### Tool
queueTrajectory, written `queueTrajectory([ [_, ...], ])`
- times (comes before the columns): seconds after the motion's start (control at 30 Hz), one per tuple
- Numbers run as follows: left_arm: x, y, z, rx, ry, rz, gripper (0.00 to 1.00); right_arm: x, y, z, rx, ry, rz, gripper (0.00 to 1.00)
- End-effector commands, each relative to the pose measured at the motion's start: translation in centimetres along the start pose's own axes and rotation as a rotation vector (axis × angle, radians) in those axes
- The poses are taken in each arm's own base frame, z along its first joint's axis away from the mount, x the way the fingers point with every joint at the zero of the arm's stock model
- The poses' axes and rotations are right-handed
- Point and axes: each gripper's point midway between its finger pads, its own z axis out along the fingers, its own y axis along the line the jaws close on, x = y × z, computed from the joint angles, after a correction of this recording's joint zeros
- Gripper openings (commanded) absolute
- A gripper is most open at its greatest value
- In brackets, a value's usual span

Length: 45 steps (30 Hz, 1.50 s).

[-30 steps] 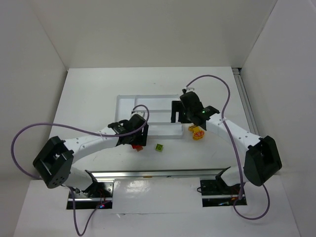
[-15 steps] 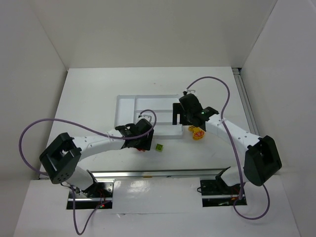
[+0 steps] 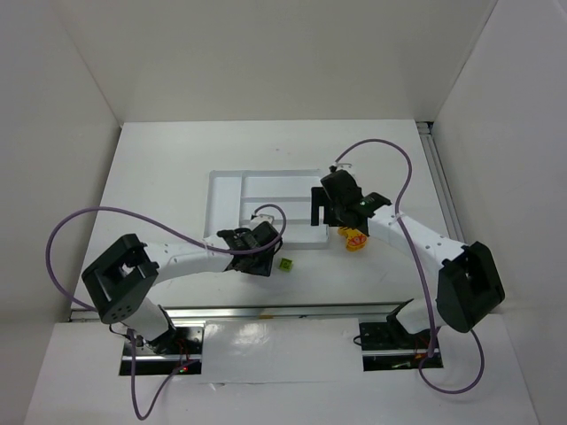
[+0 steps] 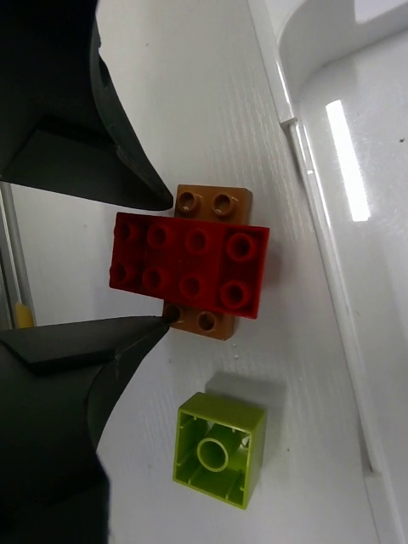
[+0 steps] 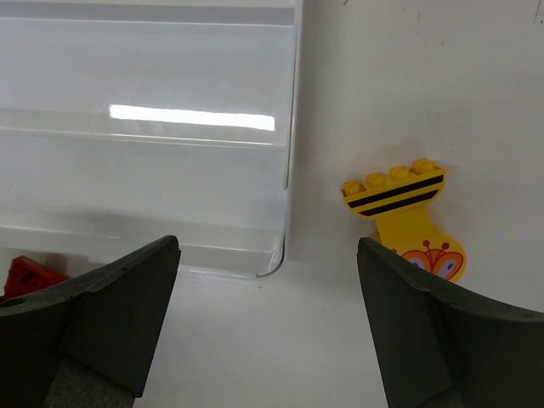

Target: Sort the legos into containers by color

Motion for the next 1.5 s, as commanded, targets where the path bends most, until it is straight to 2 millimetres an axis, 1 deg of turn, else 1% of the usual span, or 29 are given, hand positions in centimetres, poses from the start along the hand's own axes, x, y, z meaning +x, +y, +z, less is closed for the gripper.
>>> queueTrajectory([
  [0.0,-0.9,0.4,0.0,-0.058,-0.024,-0.047,0.63,0.4,-1.2,0.1,0.058,0.001,-0.013,0.92],
  [0.03,-1.3,0.2,-0.1,-0.051,-0.031,-0.050,0.60,0.5,-1.5,0.1,0.072,0.004,-0.015,0.92],
  [0.07,-1.1,0.2,0.1,-0.057,-0.025,-0.047,0.59,0.5,-1.5,0.1,0.072,0.004,-0.015,0.92],
  [0.1,-1.5,0.0,-0.1,-0.051,-0.031,-0.040,0.57,0.5,-1.5,0.1,0.072,0.004,-0.015,0.92],
  [0.17,-1.4,0.3,-0.1,-0.064,-0.031,-0.038,0.58,0.5,-1.5,0.1,0.072,0.004,-0.015,0.92],
  [0.2,-1.5,0.3,-0.3,-0.065,-0.030,-0.037,0.61,0.8,-1.3,0.3,0.067,0.018,-0.018,0.92],
  [0.3,-2.2,0.2,-0.9,-0.061,-0.051,-0.032,0.71,0.8,-1.2,0.3,0.059,0.023,-0.018,0.92],
  [0.33,-2.2,0.6,-1.1,-0.078,-0.047,-0.028,0.77,1.3,-1.2,0.4,0.055,0.035,-0.020,0.92],
  [0.37,-2.7,0.5,-1.3,-0.085,-0.060,-0.029,0.79,1.3,-1.2,0.7,0.055,0.035,-0.020,0.92],
  [0.43,-3.3,0.4,-1.6,-0.087,-0.072,-0.022,0.79,1.4,-1.0,0.6,0.047,0.039,-0.020,0.92],
  [0.47,-3.2,0.8,-1.6,-0.106,-0.071,-0.017,0.79,1.4,-1.0,0.6,0.047,0.039,-0.020,0.92],
  [0.57,-4.2,0.3,-1.6,-0.105,-0.086,-0.003,0.72,1.6,-1.0,0.9,0.051,0.047,-0.022,0.92],
  [0.63,-4.2,0.2,-1.2,-0.113,-0.076,0.010,0.66,1.2,-0.9,0.8,0.047,0.039,-0.020,0.92],
  [0.77,-4.2,-0.1,-1.1,-0.101,-0.077,0.007,0.66,1.3,-1.2,0.7,0.061,0.043,-0.023,0.92],
  [0.8,-3.8,0.0,-1.0,-0.100,-0.064,0.010,0.67,1.6,-1.3,0.6,0.062,0.044,-0.014,0.92],
  [0.87,-3.9,-0.2,-1.0,-0.094,-0.071,-0.002,0.71,1.9,-1.5,0.7,0.066,0.052,-0.017,0.92],
  [0.97,-3.4,0.1,-0.6,-0.105,-0.058,-0.005,0.74,1.9,-1.5,0.7,0.066,0.052,-0.017,0.92],
  [1.0,-3.4,0.1,-0.6,-0.105,-0.058,-0.005,0.74,1.9,-1.5,0.7,0.066,0.052,-0.017,0.92],
  [1.03,-3.4,0.1,-0.6,-0.105,-0.058,-0.005,0.72,2.2,-1.5,1.0,0.071,0.061,-0.020,0.92],
  [1.1,-3.3,-0.3,-0.4,-0.081,-0.055,-0.009,0.68,1.8,-1.3,0.9,0.067,0.053,-0.017,0.92],
  [1.17,-3.5,-0.6,-0.3,-0.073,-0.064,-0.024,0.68,1.9,-1.6,1.1,0.080,0.056,-0.020,0.92],
  [1.2,-3.3,-0.5,-0.1,-0.079,-0.058,-0.021,0.66,1.9,-1.6,1.1,0.080,0.056,-0.020,0.92],
  [1.23,-3.3,-0.5,-0.1,-0.079,-0.058,-0.021,0.66,2.1,-1.6,1.3,0.085,0.064,-0.023,0.92],
  [1.27,-3.2,-0.6,-0.1,-0.071,-0.051,-0.021,0.66,1.7,-1.4,1.2,0.080,0.055,-0.020,0.92],
  [1.33,-3.2,-0.6,-0.1,-0.071,-0.051,-0.021,0.66,1.8,-1.3,1.2,0.071,0.060,-0.029,0.92],
  [1.37,-3.4,-0.4,0.0,-0.075,-0.051,-0.029,0.66,1.4,-1.1,1.1,0.067,0.052,-0.026,0.92],
  [1.4,-3.2,-0.6,0.0,-0.065,-0.042,-0.029,0.68,1.4,-1.1,1.1,0.067,0.052,-0.026,0.92],
  [1.47,-3.0,-0.3,0.2,-0.064,-0.035,-0.037,0.68,1.3,-1.3,1.1,0.075,0.047,-0.026,0.92],
])
